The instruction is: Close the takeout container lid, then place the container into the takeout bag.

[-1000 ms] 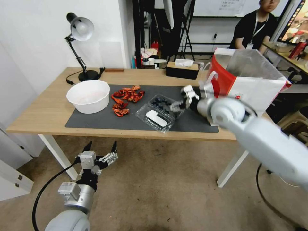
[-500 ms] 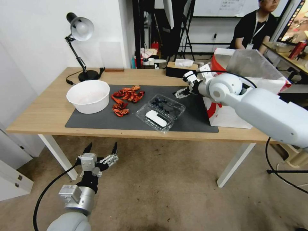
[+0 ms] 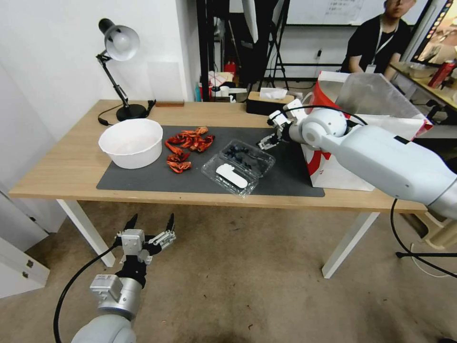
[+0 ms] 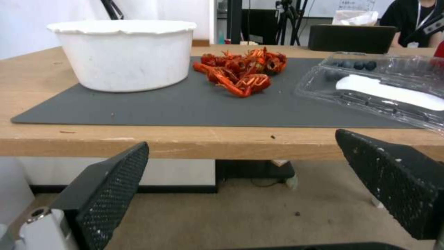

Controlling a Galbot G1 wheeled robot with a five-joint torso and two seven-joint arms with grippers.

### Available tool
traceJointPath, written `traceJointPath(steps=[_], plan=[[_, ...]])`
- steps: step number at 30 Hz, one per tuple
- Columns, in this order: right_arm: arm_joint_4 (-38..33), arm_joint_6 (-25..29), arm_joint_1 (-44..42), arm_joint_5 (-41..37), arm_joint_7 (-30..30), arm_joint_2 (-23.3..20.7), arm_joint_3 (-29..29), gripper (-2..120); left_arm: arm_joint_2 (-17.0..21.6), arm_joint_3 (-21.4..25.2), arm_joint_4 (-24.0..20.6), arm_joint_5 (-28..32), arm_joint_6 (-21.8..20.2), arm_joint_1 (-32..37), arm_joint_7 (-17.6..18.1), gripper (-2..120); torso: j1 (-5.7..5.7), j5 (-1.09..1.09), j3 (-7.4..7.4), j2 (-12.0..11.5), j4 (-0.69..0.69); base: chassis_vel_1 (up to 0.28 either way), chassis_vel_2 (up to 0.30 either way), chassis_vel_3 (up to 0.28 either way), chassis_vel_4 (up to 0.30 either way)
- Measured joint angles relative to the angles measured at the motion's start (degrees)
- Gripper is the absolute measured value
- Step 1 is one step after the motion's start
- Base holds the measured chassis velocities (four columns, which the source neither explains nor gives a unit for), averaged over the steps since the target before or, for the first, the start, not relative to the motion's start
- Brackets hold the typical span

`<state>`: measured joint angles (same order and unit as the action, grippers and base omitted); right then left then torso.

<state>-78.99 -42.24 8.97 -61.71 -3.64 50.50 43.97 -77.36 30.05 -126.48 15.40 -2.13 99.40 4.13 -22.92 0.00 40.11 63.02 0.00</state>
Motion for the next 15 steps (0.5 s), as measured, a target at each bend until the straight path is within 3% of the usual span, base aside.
traceJointPath(steps=[15], plan=[[-0.2, 0.1, -2.7, 2.9, -1.5, -1.1, 0.0, 100, -0.4, -0.6, 0.7, -0.9, -0.1, 0.2, 0.1, 100, 0.0, 0.01, 0.0, 0.0, -0.01, 0.0, 0.0, 0.0, 0.0]])
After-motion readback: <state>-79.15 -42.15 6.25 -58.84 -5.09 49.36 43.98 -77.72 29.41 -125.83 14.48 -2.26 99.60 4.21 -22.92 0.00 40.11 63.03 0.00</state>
